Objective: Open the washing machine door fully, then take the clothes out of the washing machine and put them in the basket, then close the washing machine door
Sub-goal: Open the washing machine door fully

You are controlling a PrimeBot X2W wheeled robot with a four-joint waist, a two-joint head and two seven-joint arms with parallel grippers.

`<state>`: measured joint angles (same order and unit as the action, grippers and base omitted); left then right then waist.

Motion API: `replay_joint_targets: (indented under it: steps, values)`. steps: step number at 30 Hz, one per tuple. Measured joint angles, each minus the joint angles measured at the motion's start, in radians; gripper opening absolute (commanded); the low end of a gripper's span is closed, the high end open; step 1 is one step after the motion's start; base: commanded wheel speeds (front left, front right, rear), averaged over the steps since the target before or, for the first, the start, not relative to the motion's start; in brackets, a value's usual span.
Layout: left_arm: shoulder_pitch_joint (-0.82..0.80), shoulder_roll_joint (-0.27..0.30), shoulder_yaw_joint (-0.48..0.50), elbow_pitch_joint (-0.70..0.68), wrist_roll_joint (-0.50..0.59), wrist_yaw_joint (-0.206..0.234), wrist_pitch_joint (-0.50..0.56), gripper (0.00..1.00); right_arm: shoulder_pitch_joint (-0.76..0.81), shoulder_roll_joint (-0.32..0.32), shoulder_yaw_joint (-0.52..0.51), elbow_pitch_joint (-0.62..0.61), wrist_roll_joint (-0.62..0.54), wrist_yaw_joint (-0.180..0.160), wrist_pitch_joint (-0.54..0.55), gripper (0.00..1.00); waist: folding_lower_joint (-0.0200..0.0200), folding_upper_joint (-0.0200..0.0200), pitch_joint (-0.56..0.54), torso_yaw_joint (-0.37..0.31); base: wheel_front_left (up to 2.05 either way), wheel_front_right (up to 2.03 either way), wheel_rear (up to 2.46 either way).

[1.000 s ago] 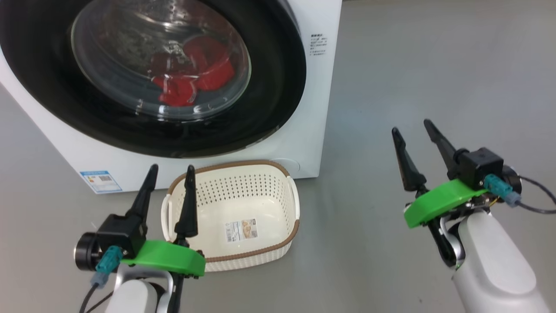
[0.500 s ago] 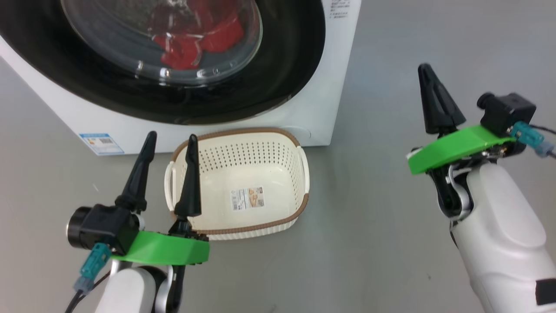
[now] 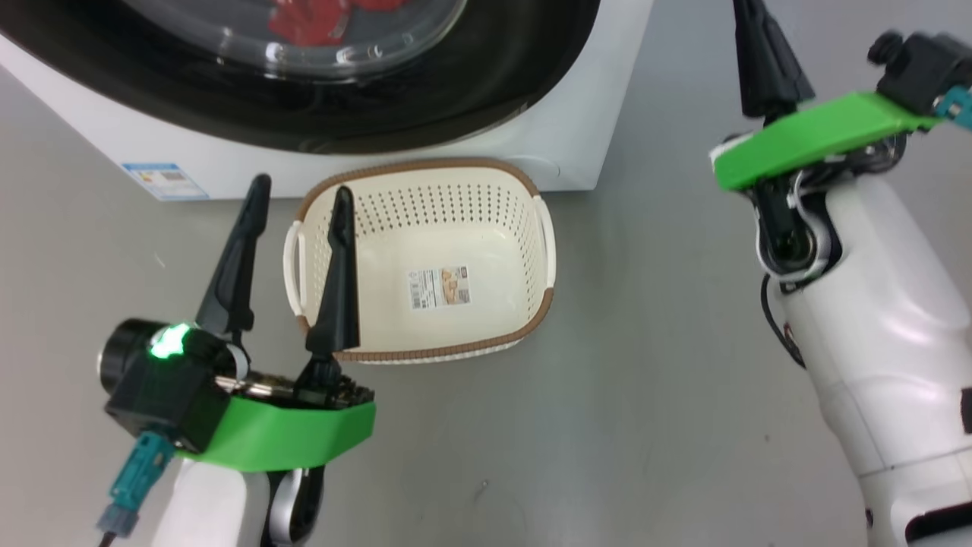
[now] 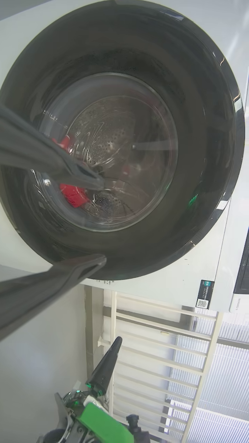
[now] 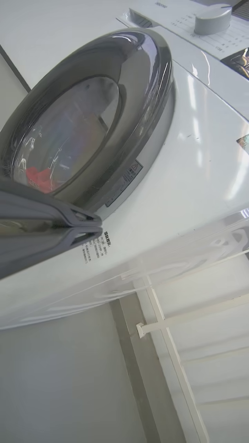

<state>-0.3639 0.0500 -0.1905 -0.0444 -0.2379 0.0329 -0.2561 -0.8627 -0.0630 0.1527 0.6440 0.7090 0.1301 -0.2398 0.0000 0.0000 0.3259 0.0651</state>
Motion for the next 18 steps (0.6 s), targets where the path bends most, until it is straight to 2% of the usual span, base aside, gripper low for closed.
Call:
replay_joint_targets:
  steps: [1, 3, 10, 14, 18]
  values:
    - [0.000, 0.000, 0.000, 0.000, 0.000, 0.000, 0.000, 1.00, 0.000, 0.000, 0.000, 0.000, 0.000, 0.000, 0.000, 0.00, 0.0000, 0.0000, 0.000, 0.000, 0.00, 0.00, 0.00]
    - [-0.013, -0.002, 0.001, -0.040, 0.001, -0.007, -0.002, 1.00, -0.061, -0.002, 0.024, -0.004, 0.096, 0.000, 0.047, 0.00, 0.0000, 0.0000, 0.039, 0.009, 0.00, 0.00, 0.00]
    - [-0.013, -0.002, 0.001, -0.057, 0.023, -0.007, -0.002, 1.00, -0.113, -0.005, 0.024, -0.008, 0.191, 0.000, 0.118, 0.00, 0.0000, 0.0000, 0.081, 0.021, 0.00, 0.00, 0.00]
    - [-0.013, -0.002, 0.000, -0.060, 0.028, -0.007, -0.002, 1.00, -0.154, -0.026, 0.023, -0.011, 0.316, 0.000, 0.195, 0.00, 0.0000, 0.0000, 0.113, 0.034, 0.00, 0.00, 0.00]
    - [-0.013, -0.003, -0.001, -0.060, 0.036, -0.009, -0.002, 1.00, -0.182, -0.033, 0.021, -0.009, 0.384, 0.000, 0.239, 0.00, 0.0000, 0.0000, 0.123, 0.039, 0.00, 0.00, 0.00]
